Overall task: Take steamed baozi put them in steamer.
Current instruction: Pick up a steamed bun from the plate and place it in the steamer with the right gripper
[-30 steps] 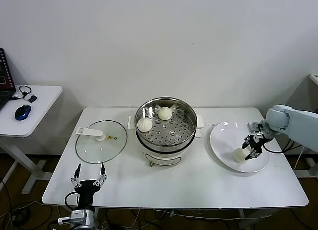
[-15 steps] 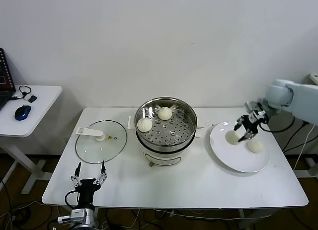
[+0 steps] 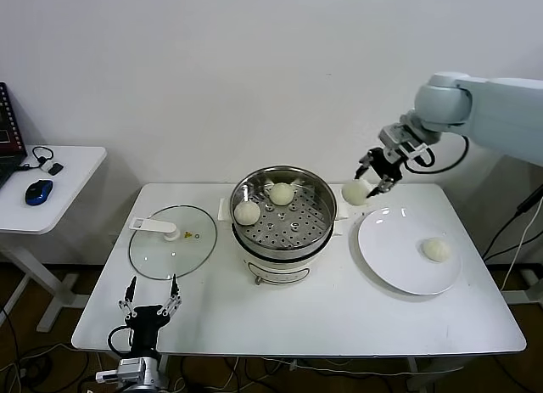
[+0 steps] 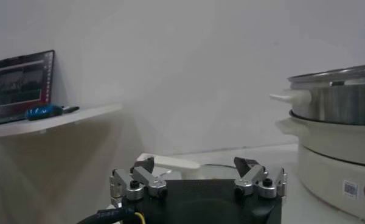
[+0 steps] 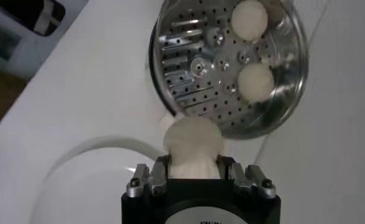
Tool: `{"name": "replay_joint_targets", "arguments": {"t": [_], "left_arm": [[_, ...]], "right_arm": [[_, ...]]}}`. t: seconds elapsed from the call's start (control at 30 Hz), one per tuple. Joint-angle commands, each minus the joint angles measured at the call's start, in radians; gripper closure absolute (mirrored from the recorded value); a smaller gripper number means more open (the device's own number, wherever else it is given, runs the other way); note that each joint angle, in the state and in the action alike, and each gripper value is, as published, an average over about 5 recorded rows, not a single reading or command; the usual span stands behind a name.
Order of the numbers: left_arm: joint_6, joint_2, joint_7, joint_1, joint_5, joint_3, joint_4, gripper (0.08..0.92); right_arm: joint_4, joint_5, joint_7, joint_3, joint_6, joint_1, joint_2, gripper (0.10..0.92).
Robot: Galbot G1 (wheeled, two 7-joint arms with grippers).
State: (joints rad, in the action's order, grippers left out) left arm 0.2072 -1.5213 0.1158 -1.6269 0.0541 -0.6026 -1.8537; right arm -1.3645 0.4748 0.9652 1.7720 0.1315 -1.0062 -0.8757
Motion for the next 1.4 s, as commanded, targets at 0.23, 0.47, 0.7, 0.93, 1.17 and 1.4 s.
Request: {"name": "replay_joint_targets", "arguments": {"t": [0.23, 0.47, 0.7, 0.93, 1.17, 1.4], "left_arm": [[-0.001, -0.009, 0.001, 0.001, 0.002, -0.005, 0.007, 0.177], [-0.002, -0.012, 0.000, -0.004, 0.004, -0.010, 0.007, 0.177], [-0.004, -0.012, 0.000, -0.008, 0.005, -0.013, 0.010, 0.177], [-0.005, -0.014, 0.001, -0.006, 0.003, -0.016, 0.014, 0.177], [-0.004, -0.014, 0.002, -0.004, -0.001, -0.021, 0.018, 0.177], [-0.003, -0.015, 0.002, 0.000, -0.004, -0.020, 0.024, 0.177]], "right_arm": [[0.005, -0.300, -0.129, -0.130, 0.231, 0.093, -0.218, 0.433], [0.028, -0.386, -0.159, -0.172, 0.306, 0.159, -0.273, 0.431], [0.036, -0.388, -0.164, -0.158, 0.340, 0.190, -0.305, 0.430], [0.044, -0.391, -0.166, -0.148, 0.356, 0.223, -0.336, 0.431], [0.047, -0.391, -0.161, -0.120, 0.364, 0.234, -0.345, 0.431], [0.046, -0.397, -0.155, -0.101, 0.367, 0.250, -0.343, 0.424]]}}
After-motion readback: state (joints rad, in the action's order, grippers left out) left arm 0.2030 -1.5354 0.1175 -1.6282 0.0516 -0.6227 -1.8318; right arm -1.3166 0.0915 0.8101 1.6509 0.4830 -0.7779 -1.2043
